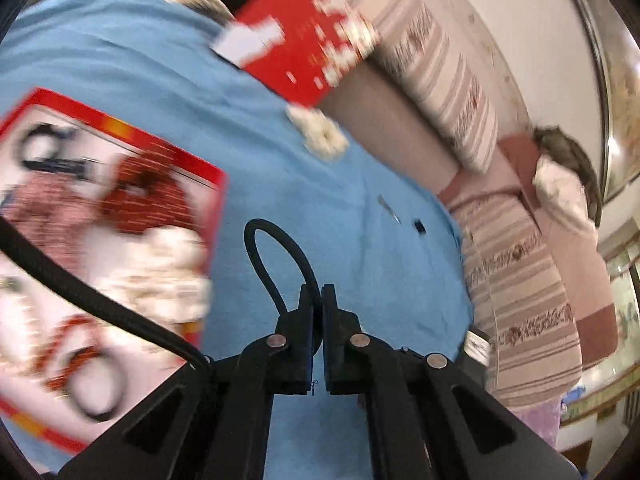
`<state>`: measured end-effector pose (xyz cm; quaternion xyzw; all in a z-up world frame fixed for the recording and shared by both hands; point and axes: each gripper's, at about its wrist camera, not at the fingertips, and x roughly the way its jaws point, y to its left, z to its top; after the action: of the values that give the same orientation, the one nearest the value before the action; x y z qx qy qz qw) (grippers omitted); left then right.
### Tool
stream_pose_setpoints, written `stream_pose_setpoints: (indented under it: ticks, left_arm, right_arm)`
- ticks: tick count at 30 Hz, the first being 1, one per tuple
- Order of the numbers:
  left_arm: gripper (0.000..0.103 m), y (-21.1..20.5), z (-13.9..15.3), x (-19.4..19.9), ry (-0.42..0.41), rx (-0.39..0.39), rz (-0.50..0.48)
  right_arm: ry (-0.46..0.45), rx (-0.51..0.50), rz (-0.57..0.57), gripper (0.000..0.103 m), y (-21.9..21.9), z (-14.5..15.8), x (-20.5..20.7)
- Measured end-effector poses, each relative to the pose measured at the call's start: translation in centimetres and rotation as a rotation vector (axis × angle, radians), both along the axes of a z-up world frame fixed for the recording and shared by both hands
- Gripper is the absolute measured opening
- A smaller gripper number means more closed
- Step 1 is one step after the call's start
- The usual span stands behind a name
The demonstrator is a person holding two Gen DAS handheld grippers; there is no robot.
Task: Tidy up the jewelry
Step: 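Grasp the white pearl strand with right tool while left tool holds the lanyard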
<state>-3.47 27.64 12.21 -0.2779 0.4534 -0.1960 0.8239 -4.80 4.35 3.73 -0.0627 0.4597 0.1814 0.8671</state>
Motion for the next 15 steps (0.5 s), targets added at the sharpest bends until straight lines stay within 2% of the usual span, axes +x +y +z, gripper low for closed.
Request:
stream_pose_setpoints:
  ticks: [2,3,5,9,13,15]
  left_arm:
    - [0.003,2.9,0.8,-1.1,-0.029,0.039,0.061]
    - [0.003,4.6,1.3,-1.9,-0.051,0.078,0.110]
    - [0.003,7.0,1.8,-3.0,-0.079,0.126,0.173]
    - [0.003,11.3,2.1,-4.9,-0.120,0.223,0.304]
    - [0.003,13.8,1.4,-5.9,-0.123,0.227,0.367]
    - [0.003,14.8,0.5,-6.0,-0.106,0.234,0.383]
  right_arm:
    - [0.024,0.022,-0.011,0.023,-0.4,-0.5,0.5]
    - [0.043,0.043,-0.028,0.020,-0.6,-0.5,0.7]
    - [0.070,0.067,-0.044,0.001,-0.8,-0.3,1.1]
    - [0.091,0.124,-0.094,0.001,-1.1,1.0,1.1]
    - [0.043,0.170,-0.090,0.001,0.1,4.3,0.9]
    - [0.017,0.155,-0.080,0.001,0.8,5.5,0.7]
